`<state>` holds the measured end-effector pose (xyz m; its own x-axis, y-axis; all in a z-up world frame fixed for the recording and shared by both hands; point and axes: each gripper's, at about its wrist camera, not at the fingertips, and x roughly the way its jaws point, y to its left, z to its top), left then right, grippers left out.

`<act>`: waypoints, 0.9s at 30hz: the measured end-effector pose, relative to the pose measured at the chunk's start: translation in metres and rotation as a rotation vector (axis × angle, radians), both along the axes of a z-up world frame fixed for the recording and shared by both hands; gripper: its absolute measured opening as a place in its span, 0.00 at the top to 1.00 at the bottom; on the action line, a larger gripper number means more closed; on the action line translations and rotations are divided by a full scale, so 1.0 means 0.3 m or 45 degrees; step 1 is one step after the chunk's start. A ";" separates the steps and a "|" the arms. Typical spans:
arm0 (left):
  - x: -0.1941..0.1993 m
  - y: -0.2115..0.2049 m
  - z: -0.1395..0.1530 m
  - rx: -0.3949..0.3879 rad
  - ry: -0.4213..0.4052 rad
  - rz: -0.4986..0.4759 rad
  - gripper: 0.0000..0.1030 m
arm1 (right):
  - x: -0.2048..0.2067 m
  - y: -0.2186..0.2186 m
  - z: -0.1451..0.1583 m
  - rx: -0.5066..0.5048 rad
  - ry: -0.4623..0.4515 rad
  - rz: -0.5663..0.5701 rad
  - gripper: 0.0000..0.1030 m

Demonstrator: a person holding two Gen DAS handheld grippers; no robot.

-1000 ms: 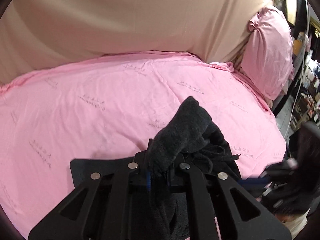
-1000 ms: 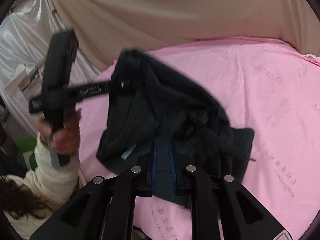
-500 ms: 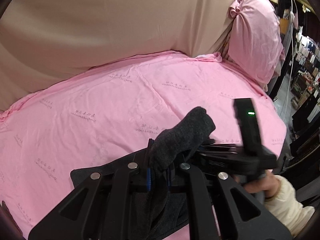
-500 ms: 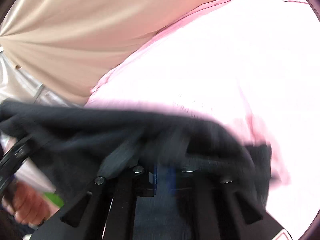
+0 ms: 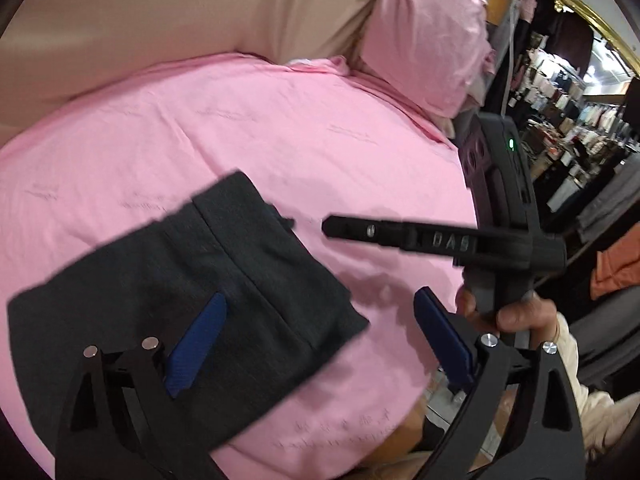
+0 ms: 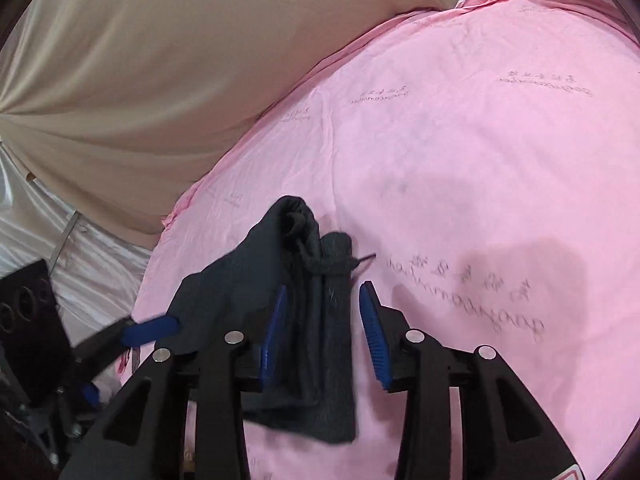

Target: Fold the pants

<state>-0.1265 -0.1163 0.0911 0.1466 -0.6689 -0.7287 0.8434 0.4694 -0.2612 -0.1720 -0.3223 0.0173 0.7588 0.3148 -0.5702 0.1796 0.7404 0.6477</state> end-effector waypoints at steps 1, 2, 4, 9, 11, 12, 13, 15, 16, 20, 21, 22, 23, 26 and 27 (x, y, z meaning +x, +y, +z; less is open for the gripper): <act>-0.013 0.038 -0.007 0.005 -0.004 0.027 0.10 | -0.019 0.008 0.017 0.000 -0.009 0.019 0.57; -0.015 0.076 -0.007 0.008 -0.013 0.067 0.10 | -0.027 0.040 0.039 -0.012 -0.017 0.037 0.48; -0.001 0.185 0.004 0.004 -0.026 0.183 0.09 | -0.035 0.072 0.057 -0.062 -0.037 0.083 0.34; 0.093 0.439 0.002 0.122 -0.124 0.629 0.07 | 0.033 0.236 -0.023 -0.272 0.069 0.211 0.31; 0.138 0.519 -0.030 0.207 -0.149 0.806 0.07 | 0.043 0.294 -0.056 -0.376 0.115 0.224 0.37; 0.157 0.549 -0.046 0.244 -0.153 0.876 0.07 | 0.049 0.314 -0.062 -0.430 0.128 0.208 0.49; 0.177 0.582 -0.068 0.283 -0.163 0.951 0.07 | 0.059 0.336 -0.066 -0.483 0.148 0.196 0.56; 0.201 0.611 -0.094 0.328 -0.172 1.023 0.07 | 0.050 0.360 -0.039 -0.558 0.149 0.174 0.74; 0.213 0.622 -0.109 0.355 -0.173 1.054 0.07 | 0.035 0.379 0.000 -0.586 0.125 0.176 0.77; 0.239 0.647 -0.138 0.321 -0.088 1.048 0.07 | -0.038 0.396 0.118 -0.564 0.038 0.175 0.80; 0.240 0.640 -0.144 0.308 -0.067 1.037 0.07 | -0.051 0.395 0.125 -0.567 0.044 0.170 0.80; 0.243 0.640 -0.154 0.295 -0.036 1.025 0.07 | -0.059 0.386 0.106 -0.572 0.075 0.162 0.80; 0.236 0.631 -0.161 0.288 -0.020 1.015 0.07 | -0.056 0.371 0.067 -0.563 0.123 0.155 0.80; 0.238 0.616 -0.202 0.289 0.023 0.989 0.07 | -0.035 0.319 -0.068 -0.481 0.245 0.109 0.76; 0.238 0.612 -0.213 0.294 0.038 0.979 0.07 | -0.046 0.304 -0.061 -0.418 0.225 0.085 0.74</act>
<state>-0.0552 0.0673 0.0272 0.4833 -0.2205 -0.8472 0.2560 0.9611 -0.1041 -0.1858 -0.2310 -0.0009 0.6235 0.1390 -0.7693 0.2120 0.9172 0.3375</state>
